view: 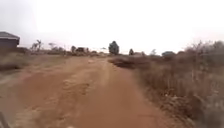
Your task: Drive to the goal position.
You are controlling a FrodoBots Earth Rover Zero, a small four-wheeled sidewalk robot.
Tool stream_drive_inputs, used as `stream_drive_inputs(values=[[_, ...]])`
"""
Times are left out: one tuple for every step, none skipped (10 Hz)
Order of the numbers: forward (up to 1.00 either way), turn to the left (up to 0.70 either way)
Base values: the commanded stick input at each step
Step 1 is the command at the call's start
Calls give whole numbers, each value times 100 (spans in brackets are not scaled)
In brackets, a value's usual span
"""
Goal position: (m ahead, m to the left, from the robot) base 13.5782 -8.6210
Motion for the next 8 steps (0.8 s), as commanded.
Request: stream_drive_inputs(values=[[50,0],[50,0],[50,0],[50,0],[50,0],[50,0],[50,0],[50,0]])
